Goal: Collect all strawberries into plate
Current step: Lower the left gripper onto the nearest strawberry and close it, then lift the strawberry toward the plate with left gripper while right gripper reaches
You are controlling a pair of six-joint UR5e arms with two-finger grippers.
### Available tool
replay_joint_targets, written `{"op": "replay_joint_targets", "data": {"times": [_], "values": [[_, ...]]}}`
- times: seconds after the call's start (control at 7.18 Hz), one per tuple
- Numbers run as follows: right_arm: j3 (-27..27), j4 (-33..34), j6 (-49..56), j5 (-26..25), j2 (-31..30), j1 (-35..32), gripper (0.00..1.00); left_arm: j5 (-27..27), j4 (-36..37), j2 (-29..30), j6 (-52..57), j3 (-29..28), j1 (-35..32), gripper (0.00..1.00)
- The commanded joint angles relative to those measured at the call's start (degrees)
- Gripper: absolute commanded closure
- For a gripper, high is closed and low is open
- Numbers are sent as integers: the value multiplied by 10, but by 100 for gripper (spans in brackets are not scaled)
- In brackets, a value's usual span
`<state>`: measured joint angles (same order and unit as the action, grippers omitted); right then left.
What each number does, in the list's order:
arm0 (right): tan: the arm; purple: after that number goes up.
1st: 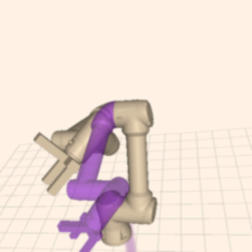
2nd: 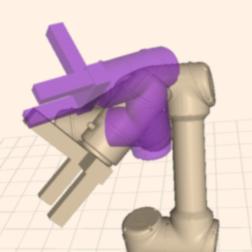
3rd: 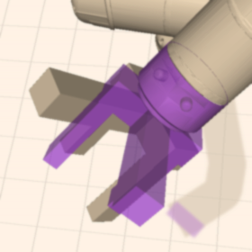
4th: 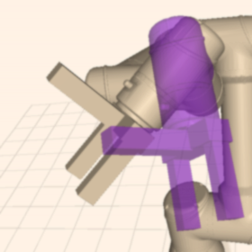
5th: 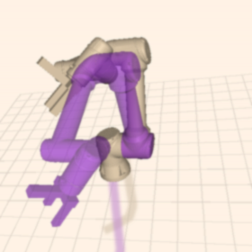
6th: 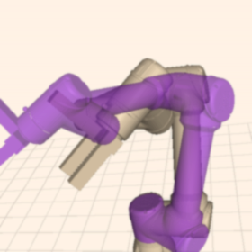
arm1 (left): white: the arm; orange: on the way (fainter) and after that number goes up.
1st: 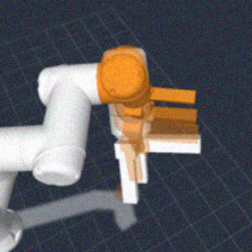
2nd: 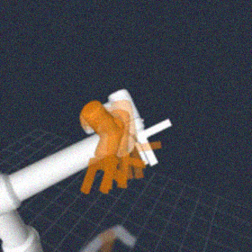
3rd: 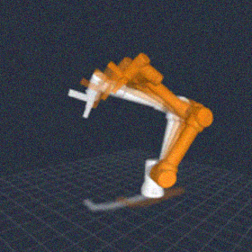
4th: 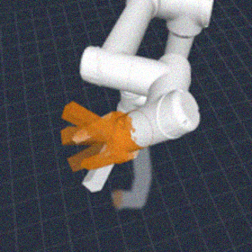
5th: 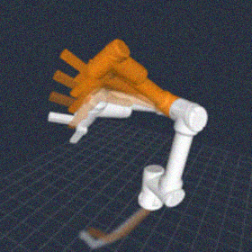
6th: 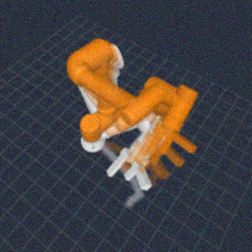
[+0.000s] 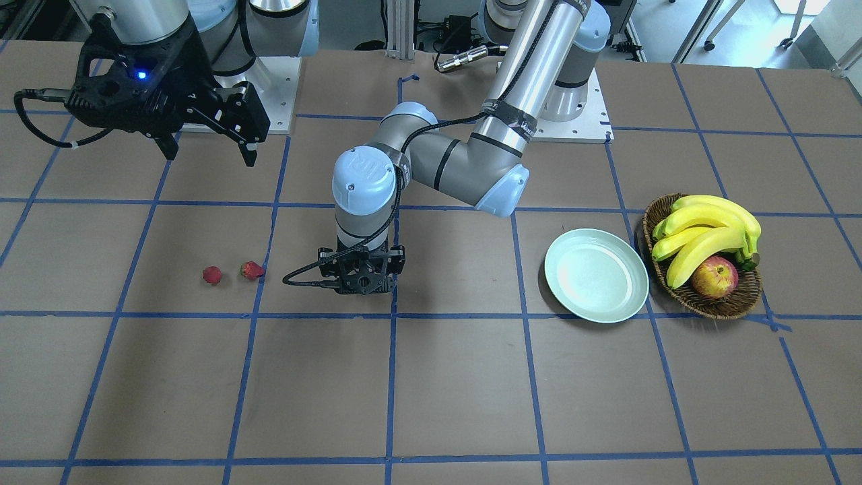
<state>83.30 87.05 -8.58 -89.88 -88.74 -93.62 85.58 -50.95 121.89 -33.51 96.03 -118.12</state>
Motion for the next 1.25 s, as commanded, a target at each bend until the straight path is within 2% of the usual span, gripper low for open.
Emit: {"op": "replay_joint_targets", "data": {"times": [0.0,0.14,0.28,0.42,0.56,0.7,0.84,0.97,1.11], "values": [[0,0,1,-1,1,1,3,-5,0,5,-3,0,-4,67],[0,1,3,0,1,2,3,-6,0,6,-2,0,-4,75],[1,0,16,0,1,2,3,-6,-5,6,-9,0,-4,79],[1,1,35,-1,9,4,3,-2,-6,5,-15,7,-4,91],[1,2,52,-23,10,9,3,4,-12,-19,-6,6,0,97],[2,3,84,-35,14,13,3,5,-47,-49,-4,-7,21,97],[7,4,97,-32,22,21,3,17,-111,-76,43,-13,70,97],[26,5,98,-28,30,25,3,39,-154,-105,138,-12,113,97],[67,28,102,-26,36,25,4,62,-184,-133,187,-10,162,97]]}}
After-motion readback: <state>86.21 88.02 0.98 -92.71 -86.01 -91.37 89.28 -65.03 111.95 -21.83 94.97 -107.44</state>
